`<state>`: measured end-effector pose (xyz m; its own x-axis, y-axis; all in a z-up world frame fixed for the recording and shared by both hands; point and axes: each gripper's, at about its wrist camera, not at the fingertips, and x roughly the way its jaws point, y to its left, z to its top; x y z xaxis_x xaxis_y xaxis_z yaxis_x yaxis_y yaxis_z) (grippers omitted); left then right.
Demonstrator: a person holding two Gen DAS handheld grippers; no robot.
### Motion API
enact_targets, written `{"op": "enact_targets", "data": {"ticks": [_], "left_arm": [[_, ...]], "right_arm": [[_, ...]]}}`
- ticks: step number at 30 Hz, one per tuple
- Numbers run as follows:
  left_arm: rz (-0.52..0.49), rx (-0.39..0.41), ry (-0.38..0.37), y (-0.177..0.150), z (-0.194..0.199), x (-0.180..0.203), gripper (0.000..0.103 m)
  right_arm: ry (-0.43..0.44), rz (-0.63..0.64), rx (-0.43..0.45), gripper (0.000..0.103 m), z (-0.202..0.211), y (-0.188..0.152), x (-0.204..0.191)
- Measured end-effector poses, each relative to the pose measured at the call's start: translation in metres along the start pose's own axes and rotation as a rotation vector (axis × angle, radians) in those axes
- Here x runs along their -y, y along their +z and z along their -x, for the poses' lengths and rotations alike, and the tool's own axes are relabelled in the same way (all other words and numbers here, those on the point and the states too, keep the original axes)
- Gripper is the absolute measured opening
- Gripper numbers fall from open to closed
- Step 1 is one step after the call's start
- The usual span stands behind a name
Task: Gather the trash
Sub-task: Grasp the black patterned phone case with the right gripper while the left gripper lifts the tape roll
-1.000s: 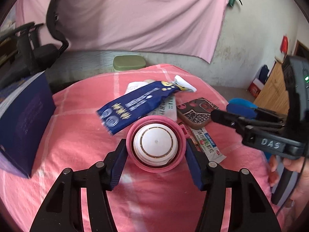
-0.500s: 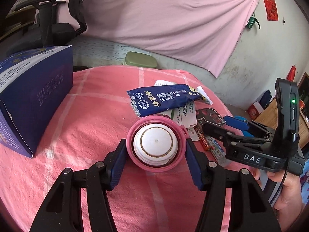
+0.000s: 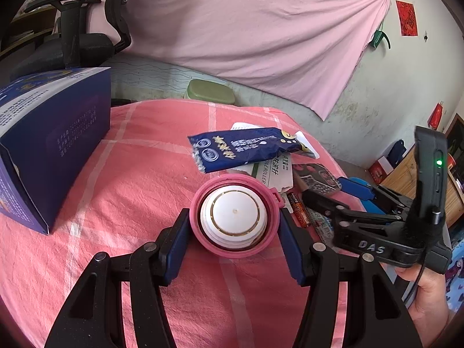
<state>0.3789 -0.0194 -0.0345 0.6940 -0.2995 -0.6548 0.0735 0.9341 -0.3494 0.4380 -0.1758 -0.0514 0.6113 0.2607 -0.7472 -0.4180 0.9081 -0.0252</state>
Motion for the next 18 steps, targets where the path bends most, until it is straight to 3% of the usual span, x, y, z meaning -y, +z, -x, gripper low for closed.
{"op": "enact_targets", "data": {"ticks": [6,10,18], "left_arm": [[-0.002,0.072,0.010,-0.006,0.017,0.004,0.053],[-0.023,0.185,0.011,-0.007,0.038,0.017,0.053],[-0.153,0.406,-0.018,0.010,0.085,0.074,0.053]], "right_arm": [[0.055,-0.077,0.177,0.096,0.038,-0.011,0.017],[0.073,-0.103,0.312,0.096,0.069,-0.022,0.022],[-0.007,-0.100,0.624,0.096,0.143,-0.042,0.030]]}}
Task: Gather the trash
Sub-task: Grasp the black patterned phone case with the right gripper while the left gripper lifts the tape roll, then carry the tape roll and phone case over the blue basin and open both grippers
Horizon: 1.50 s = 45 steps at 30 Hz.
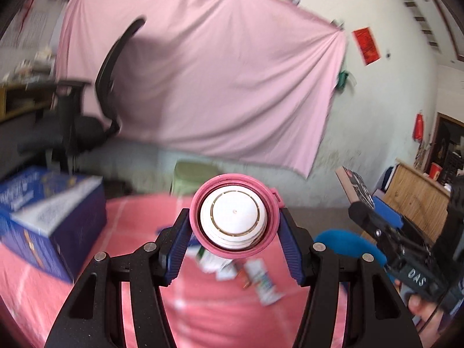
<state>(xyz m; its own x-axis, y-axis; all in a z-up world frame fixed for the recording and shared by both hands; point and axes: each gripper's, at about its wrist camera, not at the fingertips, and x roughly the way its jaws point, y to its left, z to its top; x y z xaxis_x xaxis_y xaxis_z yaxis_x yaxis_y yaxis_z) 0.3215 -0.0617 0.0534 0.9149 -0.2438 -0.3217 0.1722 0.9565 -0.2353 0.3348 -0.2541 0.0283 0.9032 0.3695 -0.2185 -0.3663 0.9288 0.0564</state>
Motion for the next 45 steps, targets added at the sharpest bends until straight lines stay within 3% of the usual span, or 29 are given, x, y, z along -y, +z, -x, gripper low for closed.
{"op": "enact_targets", "data": {"ticks": [7,14,19,24,30,40,45], "left_arm": [[-0.105,0.108,-0.067,0.025,0.008,0.061,0.053],[-0.197,0.128,-0.154,0.028,-0.008,0.123,0.053],[-0.230,0.061,-0.217,0.019,-0.036,0.160,0.053],[-0.160,-0.085,-0.282,0.000,-0.076,0.181,0.053],[-0.132,-0.200,-0.301,-0.019,-0.108,0.205,0.053],[-0.097,-0.345,-0.290,-0.036,-0.142,0.203,0.055],[-0.092,-0.347,-0.292,-0.038,-0.141,0.193,0.060]], "right_arm": [[-0.107,-0.040,0.194,0.096,0.048,0.016,0.028],[-0.223,-0.075,0.242,0.096,0.077,0.018,0.068],[-0.293,-0.119,0.186,0.096,0.089,0.007,0.099],[-0.326,-0.181,0.084,0.096,0.095,-0.009,0.133],[-0.356,-0.284,-0.053,0.096,0.084,-0.031,0.166],[-0.363,-0.384,-0.176,0.097,0.064,-0.053,0.193],[-0.368,-0.388,-0.178,0.097,0.062,-0.051,0.193]]}}
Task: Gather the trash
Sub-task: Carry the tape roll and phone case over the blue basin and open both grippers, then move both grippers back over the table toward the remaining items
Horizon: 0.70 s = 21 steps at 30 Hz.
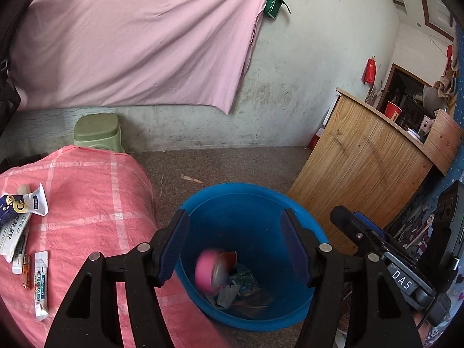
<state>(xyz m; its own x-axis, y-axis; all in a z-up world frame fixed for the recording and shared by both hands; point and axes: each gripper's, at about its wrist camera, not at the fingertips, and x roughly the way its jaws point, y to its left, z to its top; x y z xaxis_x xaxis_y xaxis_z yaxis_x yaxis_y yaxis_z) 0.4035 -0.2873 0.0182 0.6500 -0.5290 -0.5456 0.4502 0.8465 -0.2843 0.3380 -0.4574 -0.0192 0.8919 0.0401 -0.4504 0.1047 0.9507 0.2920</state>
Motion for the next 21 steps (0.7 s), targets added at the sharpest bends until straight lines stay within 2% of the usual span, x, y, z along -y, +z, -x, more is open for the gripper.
{"op": "enact_targets", "data": {"ticks": [6,14,16,18,21], "left_arm": [[0.021,0.026,0.010,0.000,0.005,-0.006,0.060],[0.007,0.127,0.073,0.001,0.042,-0.018,0.060],[0.003,0.157,0.093,0.002,0.054,-0.022,0.063],[0.002,0.192,0.118,0.002,0.067,-0.028,0.072],[0.004,0.242,0.155,0.002,0.089,-0.039,0.075]], "right_arm": [[0.006,0.019,0.016,0.097,0.003,0.002,-0.006],[0.038,0.071,0.103,0.098,0.017,0.011,-0.030],[0.051,0.080,0.132,0.100,0.021,0.013,-0.038],[0.066,0.090,0.161,0.103,0.024,0.015,-0.046],[0.096,0.105,0.207,0.103,0.030,0.016,-0.063]]}}
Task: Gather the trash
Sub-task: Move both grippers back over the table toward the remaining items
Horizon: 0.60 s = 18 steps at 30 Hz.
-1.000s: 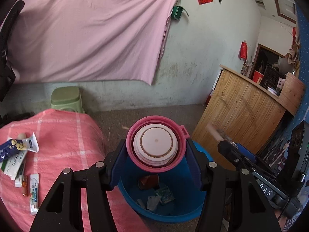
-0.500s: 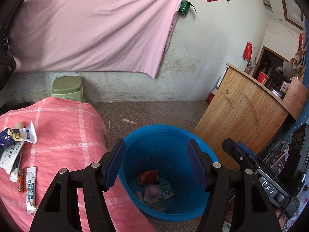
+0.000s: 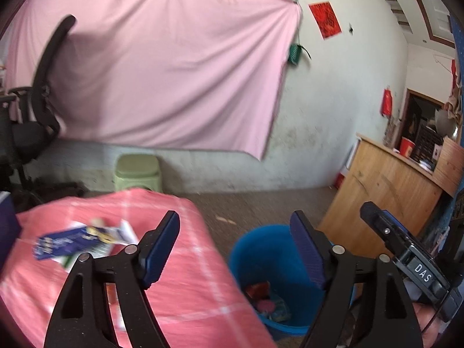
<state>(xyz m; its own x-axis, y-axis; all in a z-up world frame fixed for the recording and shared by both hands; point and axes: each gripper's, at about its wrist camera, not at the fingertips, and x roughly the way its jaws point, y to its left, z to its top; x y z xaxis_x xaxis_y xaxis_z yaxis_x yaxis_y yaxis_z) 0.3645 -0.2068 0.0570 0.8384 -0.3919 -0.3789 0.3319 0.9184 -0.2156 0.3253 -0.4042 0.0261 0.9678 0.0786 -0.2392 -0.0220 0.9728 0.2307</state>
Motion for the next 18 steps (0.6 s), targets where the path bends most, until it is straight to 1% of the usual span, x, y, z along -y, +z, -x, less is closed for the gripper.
{"op": "enact_targets", "data": {"ticks": [4,5,6,8,10,14,18], "left_arm": [[0.016,0.060,0.056,0.004,0.027,-0.024,0.077],[0.019,0.075,0.069,0.004,0.033,-0.029,0.079],[0.021,0.090,0.085,0.004,0.040,-0.035,0.084],[0.020,0.127,0.130,0.003,0.055,-0.047,0.091],[0.015,0.156,0.168,0.000,0.067,-0.058,0.092],[0.022,0.180,0.221,-0.004,0.082,-0.076,0.099],[0.027,0.203,0.270,-0.013,0.097,-0.098,0.100]], "right_arm": [[0.046,0.022,0.056,0.103,0.002,0.004,-0.026],[0.061,0.028,0.068,0.103,0.003,0.004,-0.032],[0.074,0.035,0.077,0.103,0.003,0.004,-0.038],[0.107,0.055,0.097,0.103,0.003,0.005,-0.053],[0.133,0.075,0.115,0.103,0.003,0.004,-0.067],[0.169,0.110,0.136,0.103,0.002,0.000,-0.093],[0.200,0.147,0.139,0.103,-0.001,-0.006,-0.118]]}}
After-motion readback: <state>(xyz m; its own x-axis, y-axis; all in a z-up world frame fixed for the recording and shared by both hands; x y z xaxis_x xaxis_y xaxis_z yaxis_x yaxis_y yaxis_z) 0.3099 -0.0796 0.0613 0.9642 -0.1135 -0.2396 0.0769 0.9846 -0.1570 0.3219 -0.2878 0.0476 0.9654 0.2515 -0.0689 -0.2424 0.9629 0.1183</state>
